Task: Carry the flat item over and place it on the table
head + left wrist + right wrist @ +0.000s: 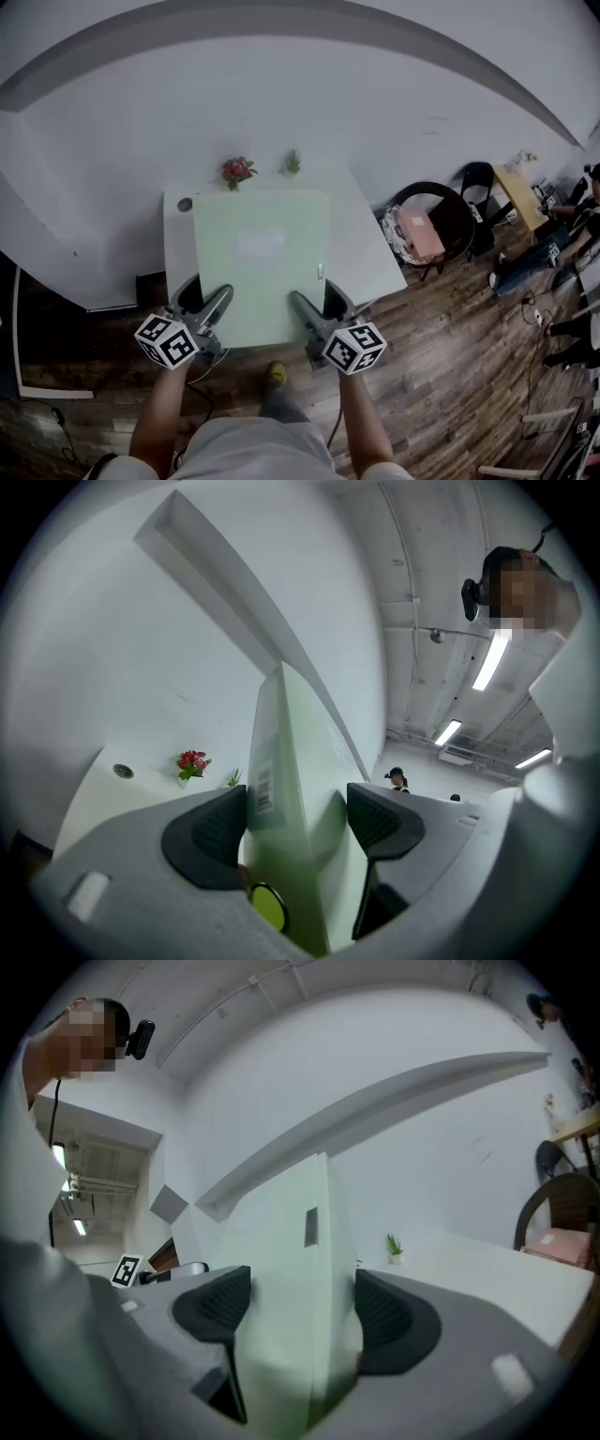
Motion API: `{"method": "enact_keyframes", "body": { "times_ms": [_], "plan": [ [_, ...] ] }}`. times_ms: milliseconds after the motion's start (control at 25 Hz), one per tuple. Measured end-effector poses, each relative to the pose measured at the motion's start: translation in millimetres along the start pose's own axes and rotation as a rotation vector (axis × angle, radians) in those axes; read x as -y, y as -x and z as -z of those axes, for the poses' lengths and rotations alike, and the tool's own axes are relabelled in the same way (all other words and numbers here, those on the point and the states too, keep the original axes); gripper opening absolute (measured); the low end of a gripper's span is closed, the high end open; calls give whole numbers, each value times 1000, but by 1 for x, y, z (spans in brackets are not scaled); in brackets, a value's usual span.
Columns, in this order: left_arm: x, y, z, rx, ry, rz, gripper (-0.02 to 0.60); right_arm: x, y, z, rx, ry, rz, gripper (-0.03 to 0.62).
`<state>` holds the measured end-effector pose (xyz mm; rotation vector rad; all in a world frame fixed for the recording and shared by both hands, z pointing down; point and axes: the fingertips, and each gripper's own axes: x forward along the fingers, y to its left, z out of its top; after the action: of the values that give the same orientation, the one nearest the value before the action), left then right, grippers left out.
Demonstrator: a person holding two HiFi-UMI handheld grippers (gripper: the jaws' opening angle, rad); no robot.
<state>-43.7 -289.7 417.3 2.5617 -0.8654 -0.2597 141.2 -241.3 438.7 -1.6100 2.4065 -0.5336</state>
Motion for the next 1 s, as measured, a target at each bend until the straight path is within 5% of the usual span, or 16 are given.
{"method": "enact_keyframes", "body": {
  "times_ms": [560, 1000],
  "plan": [
    [-58, -102, -9, 5, 12, -117, 334, 93, -97, -26, -72, -39, -83, 347],
    [-63, -107, -14, 5, 1, -164, 334, 99, -112, -27, -88, -66, -122, 347]
  ]
}}
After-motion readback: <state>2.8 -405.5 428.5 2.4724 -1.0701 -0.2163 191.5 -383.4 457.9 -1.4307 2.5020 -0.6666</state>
